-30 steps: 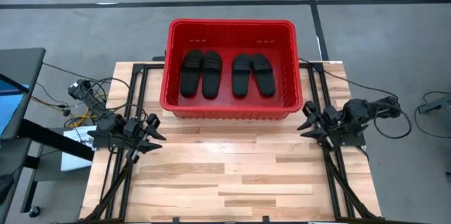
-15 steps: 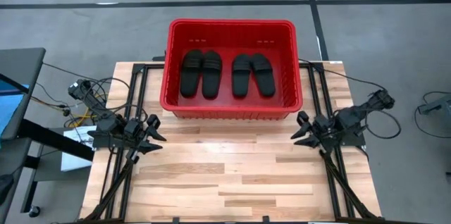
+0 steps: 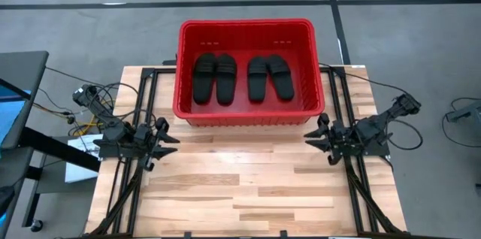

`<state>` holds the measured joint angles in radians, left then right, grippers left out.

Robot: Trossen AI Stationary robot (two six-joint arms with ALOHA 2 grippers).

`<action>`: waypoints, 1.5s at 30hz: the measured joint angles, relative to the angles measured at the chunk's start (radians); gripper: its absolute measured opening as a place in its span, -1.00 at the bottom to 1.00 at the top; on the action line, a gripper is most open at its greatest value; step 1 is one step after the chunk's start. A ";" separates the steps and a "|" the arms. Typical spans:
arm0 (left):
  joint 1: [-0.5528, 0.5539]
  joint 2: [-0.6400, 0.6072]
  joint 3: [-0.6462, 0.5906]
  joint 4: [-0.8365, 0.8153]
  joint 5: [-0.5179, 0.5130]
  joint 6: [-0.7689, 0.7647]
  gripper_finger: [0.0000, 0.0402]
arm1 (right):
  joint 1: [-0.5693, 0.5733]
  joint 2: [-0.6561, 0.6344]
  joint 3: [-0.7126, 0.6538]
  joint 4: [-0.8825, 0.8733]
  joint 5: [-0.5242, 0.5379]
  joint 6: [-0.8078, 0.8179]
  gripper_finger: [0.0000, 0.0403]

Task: Pick and place slides into bin
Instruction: Return to Home Position

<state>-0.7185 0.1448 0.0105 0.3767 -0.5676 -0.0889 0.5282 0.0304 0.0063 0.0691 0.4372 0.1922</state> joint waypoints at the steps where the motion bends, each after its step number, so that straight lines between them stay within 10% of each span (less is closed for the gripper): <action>1: 0.000 0.000 0.000 0.000 -0.026 0.011 -0.38 | 0.000 0.003 0.000 0.001 0.025 -0.010 -0.52; 19: 0.000 0.000 0.000 -0.145 -0.240 -0.080 -0.38 | 0.000 0.015 0.000 0.007 0.091 -0.018 -0.52; 45: 0.000 0.001 0.000 -0.289 -0.163 -0.132 -0.38 | 0.000 0.015 -0.001 0.007 0.087 -0.017 -0.52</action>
<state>-0.7181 0.1455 0.0101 0.0879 -0.7303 -0.2212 0.5279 0.0456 0.0051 0.0757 0.5243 0.1750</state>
